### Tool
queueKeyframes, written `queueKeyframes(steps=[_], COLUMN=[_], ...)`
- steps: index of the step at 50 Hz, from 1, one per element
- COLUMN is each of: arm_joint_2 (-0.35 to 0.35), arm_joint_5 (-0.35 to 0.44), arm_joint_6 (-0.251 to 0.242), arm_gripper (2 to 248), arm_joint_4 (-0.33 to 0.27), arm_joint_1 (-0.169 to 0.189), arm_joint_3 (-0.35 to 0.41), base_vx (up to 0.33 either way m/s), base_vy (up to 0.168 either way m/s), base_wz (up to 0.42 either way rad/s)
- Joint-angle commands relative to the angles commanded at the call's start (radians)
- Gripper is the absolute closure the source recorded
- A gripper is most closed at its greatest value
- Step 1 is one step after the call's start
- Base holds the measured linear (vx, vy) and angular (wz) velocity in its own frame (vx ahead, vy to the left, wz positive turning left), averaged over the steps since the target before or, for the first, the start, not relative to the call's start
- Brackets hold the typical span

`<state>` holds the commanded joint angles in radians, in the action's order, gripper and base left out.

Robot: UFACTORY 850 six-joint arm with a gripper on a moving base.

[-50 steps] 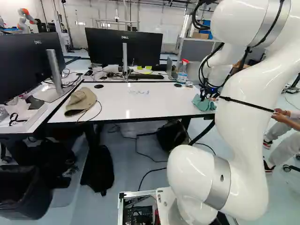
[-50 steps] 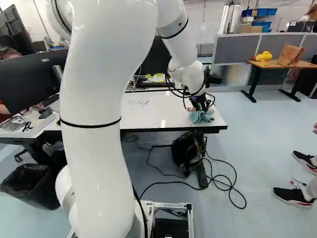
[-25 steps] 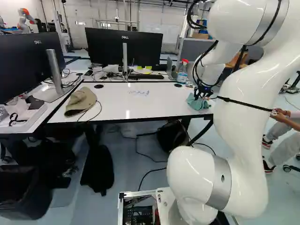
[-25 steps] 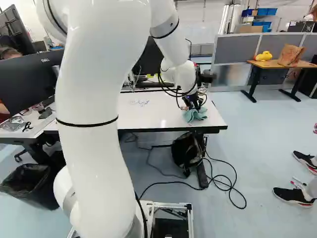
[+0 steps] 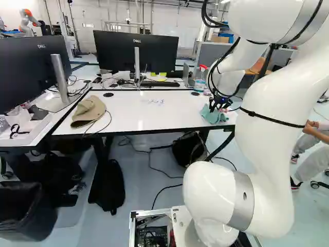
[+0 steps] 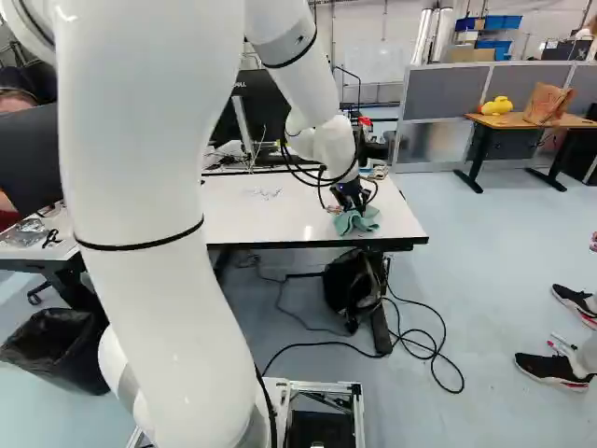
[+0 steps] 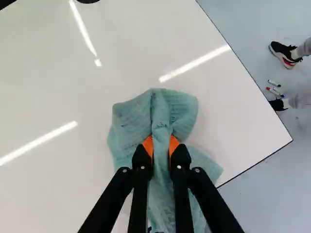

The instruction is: Clean the table with the green towel

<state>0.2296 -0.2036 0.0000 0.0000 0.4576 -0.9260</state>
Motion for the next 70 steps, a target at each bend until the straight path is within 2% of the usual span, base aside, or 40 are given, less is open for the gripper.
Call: queueKeyframes(steps=[18,41,53,70], arm_joint_2=[-0.082,-0.174,-0.190,-0.141], arm_joint_5=[0.000,0.000,0.000,0.000], arm_joint_6=[0.000,0.000,0.000,0.000], arm_gripper=[197,197,197,197], arm_joint_4=[0.000,0.000,0.000,0.000], arm_joint_1=[0.001,0.044,0.091,0.142], arm_joint_3=[0.095,0.197,0.213,0.161], base_vx=[0.000,0.000,0.000,0.000], base_vy=[0.000,0.000,0.000,0.000], base_wz=[0.000,0.000,0.000,0.000])
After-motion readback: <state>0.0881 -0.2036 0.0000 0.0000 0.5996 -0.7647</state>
